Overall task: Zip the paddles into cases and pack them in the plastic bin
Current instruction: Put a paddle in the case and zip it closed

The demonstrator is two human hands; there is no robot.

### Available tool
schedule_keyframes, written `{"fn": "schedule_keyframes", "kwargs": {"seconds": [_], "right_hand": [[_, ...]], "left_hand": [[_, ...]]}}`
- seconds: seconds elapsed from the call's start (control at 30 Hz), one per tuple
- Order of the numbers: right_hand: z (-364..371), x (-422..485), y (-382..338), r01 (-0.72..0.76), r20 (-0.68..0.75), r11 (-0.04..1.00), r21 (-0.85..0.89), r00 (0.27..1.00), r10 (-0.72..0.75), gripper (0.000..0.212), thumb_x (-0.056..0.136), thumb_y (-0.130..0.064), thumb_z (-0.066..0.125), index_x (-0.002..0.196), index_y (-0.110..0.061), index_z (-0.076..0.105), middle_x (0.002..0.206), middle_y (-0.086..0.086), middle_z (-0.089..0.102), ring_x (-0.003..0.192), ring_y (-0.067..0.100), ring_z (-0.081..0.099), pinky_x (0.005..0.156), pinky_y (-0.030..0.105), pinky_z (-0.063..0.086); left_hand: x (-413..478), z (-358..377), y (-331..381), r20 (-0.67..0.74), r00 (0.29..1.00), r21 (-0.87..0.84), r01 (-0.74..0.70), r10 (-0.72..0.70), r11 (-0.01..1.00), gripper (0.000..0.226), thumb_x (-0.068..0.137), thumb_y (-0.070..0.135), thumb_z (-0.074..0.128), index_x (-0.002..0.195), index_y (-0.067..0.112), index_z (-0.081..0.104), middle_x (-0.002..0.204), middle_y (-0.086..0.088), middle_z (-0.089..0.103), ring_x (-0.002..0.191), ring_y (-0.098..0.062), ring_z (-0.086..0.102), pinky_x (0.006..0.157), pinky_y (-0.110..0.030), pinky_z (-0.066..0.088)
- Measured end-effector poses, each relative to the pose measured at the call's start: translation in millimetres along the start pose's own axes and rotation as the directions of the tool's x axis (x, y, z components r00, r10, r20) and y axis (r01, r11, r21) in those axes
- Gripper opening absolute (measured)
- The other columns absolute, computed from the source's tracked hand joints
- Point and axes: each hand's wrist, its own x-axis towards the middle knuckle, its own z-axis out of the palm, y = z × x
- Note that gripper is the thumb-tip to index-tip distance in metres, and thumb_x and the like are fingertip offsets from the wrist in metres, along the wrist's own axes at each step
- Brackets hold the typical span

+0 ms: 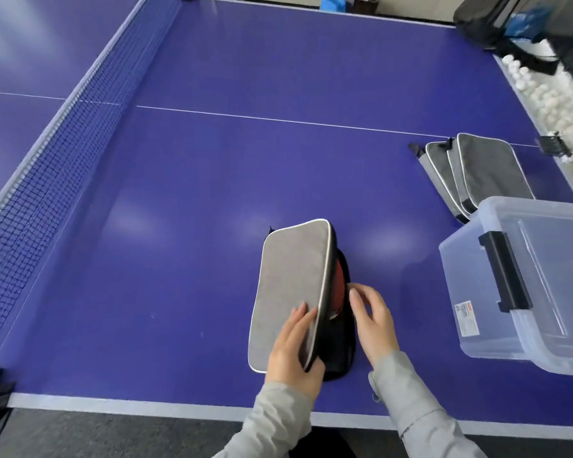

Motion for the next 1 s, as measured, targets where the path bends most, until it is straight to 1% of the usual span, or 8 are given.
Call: {"fn": "schedule_keyframes", "kwargs": {"seconds": [0.07, 0.17, 0.3, 0.37, 0.43, 0.6, 0.77, 1.0], "right_hand": [[2.8, -0.6, -12.8, -0.085, 0.046, 0.994, 0.064, 0.996, 0.082, 0.021, 0.094, -0.035, 0.054, 0.094, -0.016, 0.065, 0.104, 0.001, 0.064, 0.100, 0.011, 0.060, 0.089, 0.026, 0.044], [6.2, 1.6, -21.8, -0.101, 0.054, 0.993, -0.069, 0.993, 0.105, 0.023, 0.085, -0.035, 0.067, 0.085, -0.013, 0.061, 0.095, 0.003, 0.063, 0.089, 0.014, 0.058, 0.078, 0.022, 0.040], [-0.7, 10.6, -15.9, -0.061, -0.006, 0.979, -0.192, 0.998, 0.061, 0.020, 0.079, -0.024, 0.074, 0.086, -0.015, 0.057, 0.096, 0.001, 0.056, 0.083, 0.009, 0.051, 0.068, 0.014, 0.032], [-4.9, 16.5, -7.7, -0.096, -0.021, 0.975, -0.200, 0.995, 0.093, 0.020, 0.080, -0.022, 0.073, 0.086, -0.016, 0.056, 0.100, 0.003, 0.056, 0.089, 0.014, 0.050, 0.076, 0.019, 0.032], [-6.5, 22.6, 4.8, -0.155, -0.020, 0.962, -0.226, 0.988, 0.155, 0.021, 0.081, -0.022, 0.072, 0.091, -0.011, 0.057, 0.105, 0.007, 0.054, 0.094, 0.018, 0.050, 0.080, 0.023, 0.034], [-5.3, 32.4, 34.5, -0.308, -0.010, 0.920, -0.241, 0.949, 0.315, 0.033, 0.084, -0.022, 0.070, 0.109, -0.004, 0.058, 0.117, 0.015, 0.057, 0.108, 0.028, 0.054, 0.093, 0.031, 0.039], [-3.0, 33.7, 38.8, -0.307, 0.052, 0.940, -0.147, 0.947, 0.318, 0.056, 0.088, -0.015, 0.064, 0.136, -0.021, 0.038, 0.118, 0.006, 0.055, 0.101, 0.023, 0.055, 0.091, 0.031, 0.041], [-5.0, 43.3, 44.0, -0.324, 0.137, 0.928, -0.183, 0.926, 0.351, 0.050, 0.093, -0.011, 0.054, 0.139, -0.025, 0.039, 0.125, 0.003, 0.055, 0.109, 0.021, 0.055, 0.099, 0.038, 0.044]], "left_hand": [[1.6, 18.4, -1.6, 0.029, 0.999, 0.060, -0.019, 0.017, 0.998, 0.073, 0.069, -0.011, 0.054, 0.133, 0.021, 0.045, 0.145, 0.009, 0.032, 0.142, -0.013, 0.024, 0.114, -0.016, 0.017], [4.2, 33.9, -4.8, 0.063, 0.996, 0.139, -0.073, 0.064, 0.988, 0.069, 0.071, -0.005, 0.061, 0.136, 0.009, 0.044, 0.145, 0.004, 0.026, 0.143, -0.020, 0.019, 0.116, -0.022, 0.014], [9.5, 23.9, -11.4, 0.006, 0.991, 0.229, -0.128, 0.130, 0.965, 0.062, 0.069, 0.042, 0.072, 0.124, 0.014, 0.061, 0.136, 0.001, 0.050, 0.136, -0.016, 0.032, 0.114, -0.032, 0.019], [23.3, 7.4, -22.7, -0.216, 0.976, 0.176, 0.011, 0.027, 0.984, 0.052, 0.074, 0.048, 0.067, 0.114, 0.014, 0.067, 0.128, 0.000, 0.059, 0.129, -0.017, 0.045, 0.108, -0.027, 0.025], [45.0, -11.4, -35.7, -0.322, 0.917, 0.027, 0.257, -0.235, 0.966, 0.043, 0.082, 0.038, 0.068, 0.119, 0.015, 0.062, 0.129, -0.002, 0.056, 0.127, -0.020, 0.046, 0.108, -0.031, 0.031], [102.2, -36.7, -56.8, -0.126, 0.779, -0.157, 0.596, -0.615, 0.787, 0.067, 0.081, 0.032, 0.071, 0.138, 0.015, 0.039, 0.135, -0.004, 0.047, 0.118, -0.024, 0.051, 0.103, -0.042, 0.041], [127.5, -30.9, -62.3, -0.014, 0.765, -0.134, 0.637, -0.644, 0.759, 0.074, 0.076, 0.031, 0.077, 0.138, 0.014, 0.039, 0.122, -0.005, 0.055, 0.106, -0.026, 0.057, 0.095, -0.039, 0.047], [141.3, -21.5, -67.4, 0.094, 0.719, -0.163, 0.694, -0.689, 0.701, 0.055, 0.066, 0.022, 0.085, 0.112, 0.003, 0.060, 0.099, -0.010, 0.068, 0.087, -0.028, 0.067, 0.076, -0.036, 0.056]]}}
